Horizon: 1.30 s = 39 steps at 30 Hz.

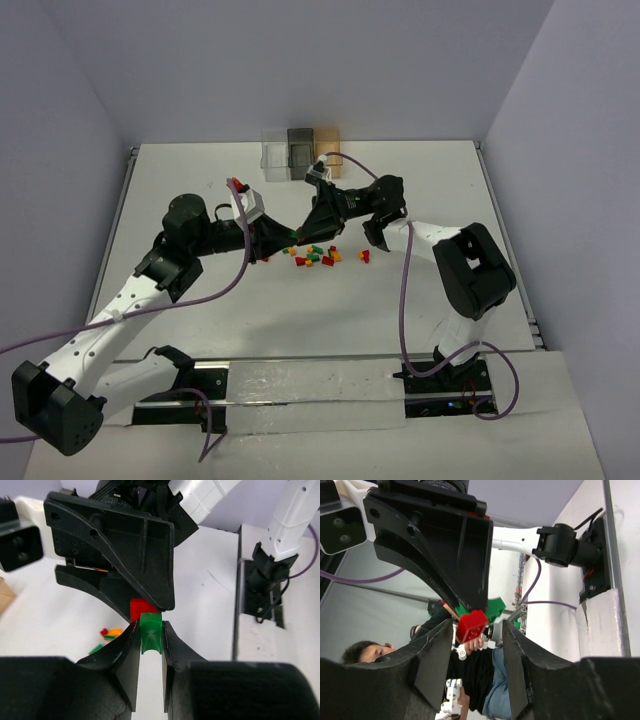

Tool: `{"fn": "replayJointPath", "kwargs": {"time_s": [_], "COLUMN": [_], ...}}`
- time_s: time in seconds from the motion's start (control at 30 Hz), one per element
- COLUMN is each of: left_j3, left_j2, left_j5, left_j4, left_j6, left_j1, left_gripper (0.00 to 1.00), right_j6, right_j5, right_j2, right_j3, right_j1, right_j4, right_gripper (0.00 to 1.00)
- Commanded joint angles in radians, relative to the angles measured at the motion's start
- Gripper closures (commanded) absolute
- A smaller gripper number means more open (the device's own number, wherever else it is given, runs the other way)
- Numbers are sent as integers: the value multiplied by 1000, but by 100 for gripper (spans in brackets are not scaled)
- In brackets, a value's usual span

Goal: Sort the legos into containers by color

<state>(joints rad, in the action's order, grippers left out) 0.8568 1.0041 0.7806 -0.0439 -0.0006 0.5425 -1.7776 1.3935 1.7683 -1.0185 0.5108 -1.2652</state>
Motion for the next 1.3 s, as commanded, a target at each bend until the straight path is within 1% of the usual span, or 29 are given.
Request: {"fn": "replayJointPath", "kwargs": {"time_s": [0.0, 0.07, 0.1, 0.2, 0.37, 0.53, 0.63, 0.73, 0.77, 0.8, 0.83, 0.9, 0.93, 1.1, 1.27], "left_j3": [-26, -61, -76, -96, -106, -101, -105, -109, -112, -117, -121, -133, -137, -155, -176], "left_j2": [-56, -82, -93, -95, -88, -81, -81, -81, -81, -82, -82, -89, -93, -109, -159], "left_j5": [2, 26, 29, 37, 43, 36, 24, 12, 10, 9, 6, 1, -1, -10, -58], "left_j4": [-11, -48, -83, -108, -132, -145, -146, -162, -165, -172, -176, -182, -184, -184, -184], "left_j6": [128, 138, 134, 122, 108, 100, 103, 87, 82, 77, 72, 67, 67, 55, 45], "left_j1": [1, 0, -1, 1, 1, 2, 4, 4, 4, 4, 4, 4, 5, 4, 4], "left_gripper": [100, 100, 100, 100, 100, 100, 100, 100, 100, 100, 100, 100, 100, 100, 100], "right_j6": [-65, -85, -94, -114, -173, -169, -169, -172, -172, -173, -177, -182, -183, -191, -211], "right_j5": [25, 30, 31, 34, 39, 41, 40, 38, 37, 36, 36, 35, 36, 36, 34], "right_j2": [1, -1, -1, -1, 8, 11, 14, 13, 13, 11, 11, 14, 14, 16, 22], "right_j3": [-52, -56, -59, -67, -84, -80, -80, -77, -77, -77, -77, -80, -82, -84, -86], "right_j1": [11, 11, 12, 13, 23, 44, 46, 46, 46, 46, 46, 44, 44, 40, -1], "right_j4": [-133, -158, -165, -189, -254, -252, -255, -262, -264, -265, -269, -272, -272, -284, -315], "right_gripper": [46, 44, 44, 44, 46, 49, 54, 62, 63, 67, 74, 93, 99, 100, 100]}}
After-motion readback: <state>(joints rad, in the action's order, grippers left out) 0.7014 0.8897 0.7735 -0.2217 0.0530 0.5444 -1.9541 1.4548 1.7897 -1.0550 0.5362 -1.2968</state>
